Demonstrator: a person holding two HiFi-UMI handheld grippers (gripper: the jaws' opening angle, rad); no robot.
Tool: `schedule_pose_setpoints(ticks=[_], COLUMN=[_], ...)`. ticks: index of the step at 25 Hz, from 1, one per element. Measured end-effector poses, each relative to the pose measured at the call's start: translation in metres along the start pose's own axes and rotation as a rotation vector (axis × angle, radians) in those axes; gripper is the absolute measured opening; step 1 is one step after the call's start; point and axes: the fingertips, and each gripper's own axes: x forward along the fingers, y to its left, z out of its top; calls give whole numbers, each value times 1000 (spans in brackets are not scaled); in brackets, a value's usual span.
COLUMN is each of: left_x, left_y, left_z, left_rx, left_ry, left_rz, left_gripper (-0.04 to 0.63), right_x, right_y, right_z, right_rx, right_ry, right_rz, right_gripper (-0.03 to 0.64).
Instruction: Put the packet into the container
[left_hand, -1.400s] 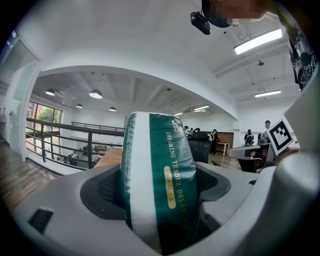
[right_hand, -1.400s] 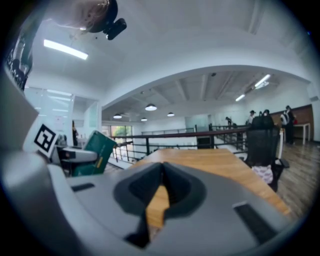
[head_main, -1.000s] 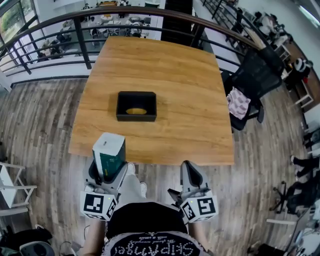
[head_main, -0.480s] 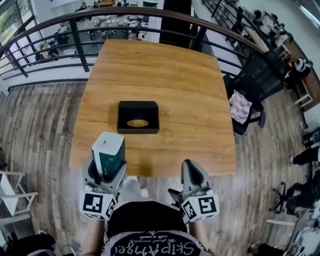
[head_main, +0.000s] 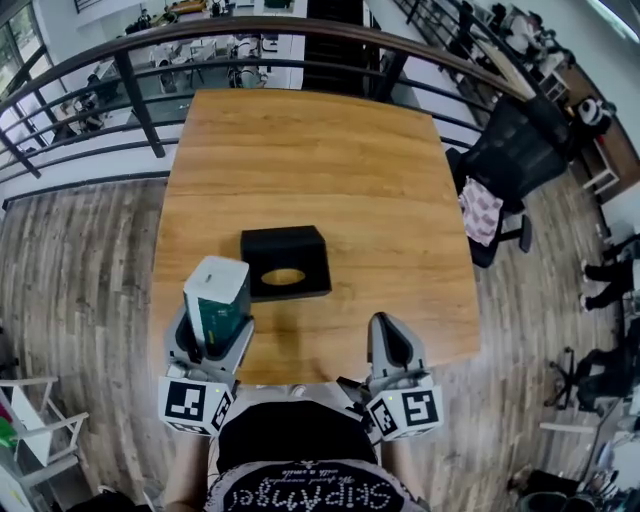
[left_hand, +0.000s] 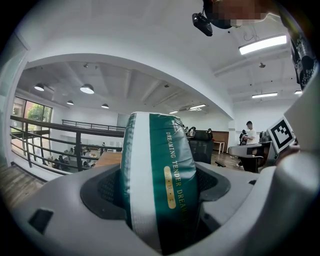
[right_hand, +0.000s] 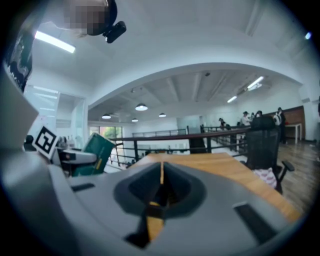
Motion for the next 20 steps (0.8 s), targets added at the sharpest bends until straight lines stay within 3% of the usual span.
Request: schedule_pose_setpoints(ticks=[9,20], left_x=[29,28], left_y=[13,12], left_z=[-8,-8], left_rx=[-4,-24], left_ry=[45,66], left_rz=[-48,-15], left_gripper=[396,396], right_x=[23,34], right_y=[-8,-18], right_z=[-9,-7], right_rx=[17,15], right_ry=[52,70], right_rz=[-25,29], right_gripper=[38,38])
